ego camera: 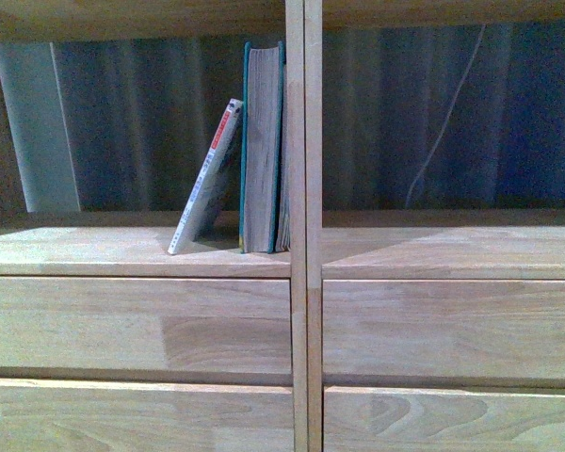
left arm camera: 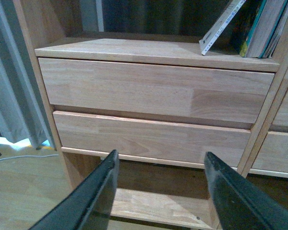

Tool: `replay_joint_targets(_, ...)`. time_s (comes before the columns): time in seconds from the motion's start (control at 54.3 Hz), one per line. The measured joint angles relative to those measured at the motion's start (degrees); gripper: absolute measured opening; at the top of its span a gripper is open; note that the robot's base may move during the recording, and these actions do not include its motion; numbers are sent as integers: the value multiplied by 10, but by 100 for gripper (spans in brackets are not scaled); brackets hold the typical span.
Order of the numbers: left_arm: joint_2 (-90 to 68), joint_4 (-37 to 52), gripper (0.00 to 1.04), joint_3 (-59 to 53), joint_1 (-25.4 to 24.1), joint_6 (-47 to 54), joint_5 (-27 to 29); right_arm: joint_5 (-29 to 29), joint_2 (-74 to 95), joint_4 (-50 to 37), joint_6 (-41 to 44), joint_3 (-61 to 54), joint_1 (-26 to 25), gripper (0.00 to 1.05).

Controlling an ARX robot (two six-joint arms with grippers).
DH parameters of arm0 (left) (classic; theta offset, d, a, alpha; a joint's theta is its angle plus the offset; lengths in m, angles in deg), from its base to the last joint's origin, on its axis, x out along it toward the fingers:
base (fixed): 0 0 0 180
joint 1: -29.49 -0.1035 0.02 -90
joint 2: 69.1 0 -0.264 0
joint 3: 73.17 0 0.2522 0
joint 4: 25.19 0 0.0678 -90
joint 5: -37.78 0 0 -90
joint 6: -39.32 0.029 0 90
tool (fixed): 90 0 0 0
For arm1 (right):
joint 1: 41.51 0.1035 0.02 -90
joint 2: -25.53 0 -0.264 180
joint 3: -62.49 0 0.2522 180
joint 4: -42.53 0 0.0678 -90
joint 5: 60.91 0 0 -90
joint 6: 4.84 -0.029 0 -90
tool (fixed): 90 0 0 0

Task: Organize books on shelf

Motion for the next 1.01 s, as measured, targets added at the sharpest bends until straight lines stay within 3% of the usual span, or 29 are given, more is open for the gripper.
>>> replay_joint_targets(0.055, 0, 0, 72, 0, 0, 0, 0, 0, 0, 0, 0, 0, 0, 99)
replay_joint_targets(0.203, 0, 0, 98, 0, 0, 0, 0, 0, 0, 0, 0, 0, 0, 98)
replay_joint_targets(1.013, 0, 0, 97, 0, 0, 1, 0, 0, 0, 0, 0, 0, 0, 98)
